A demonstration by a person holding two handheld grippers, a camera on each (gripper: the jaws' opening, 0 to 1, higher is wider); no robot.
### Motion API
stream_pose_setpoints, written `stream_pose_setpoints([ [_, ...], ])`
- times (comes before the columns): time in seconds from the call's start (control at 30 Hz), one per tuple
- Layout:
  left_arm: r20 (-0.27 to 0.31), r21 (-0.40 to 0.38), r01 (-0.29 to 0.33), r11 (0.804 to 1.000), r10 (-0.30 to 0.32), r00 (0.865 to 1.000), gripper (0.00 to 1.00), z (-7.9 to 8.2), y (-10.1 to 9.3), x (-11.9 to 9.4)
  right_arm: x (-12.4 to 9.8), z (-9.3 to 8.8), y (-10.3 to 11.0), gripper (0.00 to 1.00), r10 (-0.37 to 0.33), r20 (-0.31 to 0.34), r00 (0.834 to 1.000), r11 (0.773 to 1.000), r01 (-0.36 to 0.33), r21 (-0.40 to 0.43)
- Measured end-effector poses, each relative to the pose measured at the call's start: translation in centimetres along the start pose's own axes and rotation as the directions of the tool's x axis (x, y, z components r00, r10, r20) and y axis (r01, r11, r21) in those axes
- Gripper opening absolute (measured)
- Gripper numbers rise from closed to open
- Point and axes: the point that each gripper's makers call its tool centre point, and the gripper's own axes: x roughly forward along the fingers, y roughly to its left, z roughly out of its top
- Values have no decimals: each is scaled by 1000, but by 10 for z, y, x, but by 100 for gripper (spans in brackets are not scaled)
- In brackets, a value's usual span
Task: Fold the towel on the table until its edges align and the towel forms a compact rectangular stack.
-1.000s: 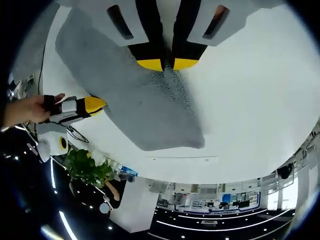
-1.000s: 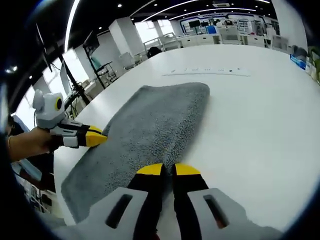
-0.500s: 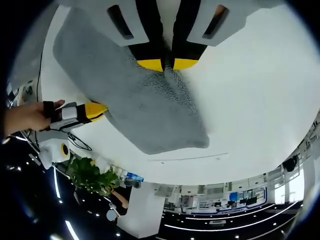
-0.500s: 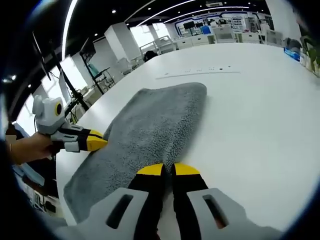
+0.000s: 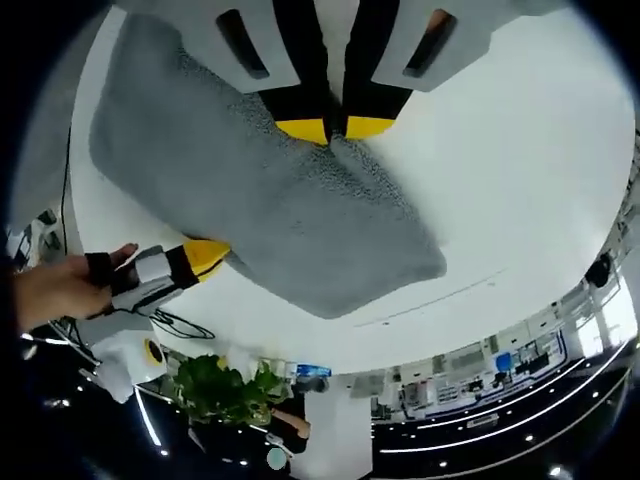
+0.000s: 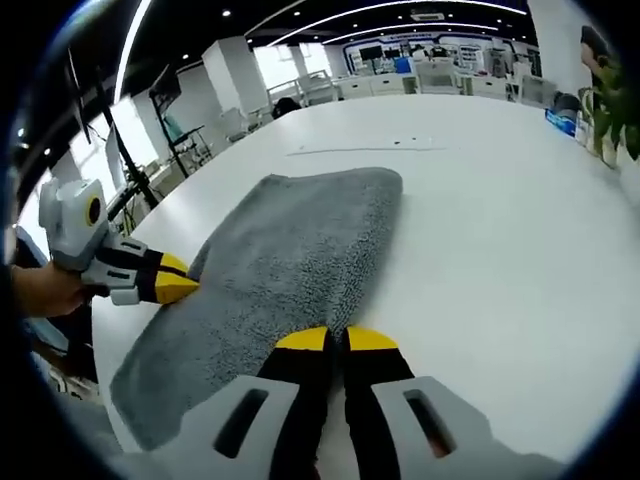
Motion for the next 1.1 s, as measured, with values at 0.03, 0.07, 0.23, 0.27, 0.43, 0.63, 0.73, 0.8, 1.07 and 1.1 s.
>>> stream_pose_setpoints([
  [0.03, -1, 14, -3, 1000, 3, 1000, 3, 0, 0, 1, -3, -2, -1, 2, 7, -3, 1000, 1000, -7, 18],
  [0.07, -4, 16, 1, 1000, -1, 1000, 3, 1, -2, 1, -5, -3, -2, 2, 7, -4, 1000, 1000, -7, 17],
  [0.23, -7, 35, 25, 999, -25, 1000, 3, 2, -11, 3, -14, -10, -2, 2, -4, -4, 1000, 1000, 4, -21],
  [0.27, -8, 38, 28, 999, -28, 1000, 3, 2, -12, 4, -15, -11, -2, 2, -7, -3, 1000, 999, 7, -40],
  [0.43, -21, 104, 29, 994, -27, 999, 3, 2, -17, 4, -19, -13, -3, 2, -15, 2, 1000, 999, 15, -48],
  [0.63, -22, 93, 40, 995, -38, 999, 3, 2, -17, 4, -21, -13, -2, 2, -13, 14, 1000, 998, 14, -63],
  [0.73, -32, 110, 38, 993, -35, 999, 3, 3, -18, 4, -21, -12, -2, 3, -13, 6, 1000, 997, 13, -77],
  [0.8, -37, 117, 37, 992, -33, 999, 3, 3, -18, 5, -21, -12, -1, 3, -24, -15, 1000, 987, 21, -158],
  [1.07, -51, 100, 30, 995, -25, 998, 5, 3, -16, 4, -23, -11, -2, 7, -51, -15, 999, 985, 48, -166],
  [1.1, -48, 101, 30, 994, -26, 998, 6, 3, -16, 4, -23, -11, -1, 7, -48, -15, 999, 986, 45, -162],
])
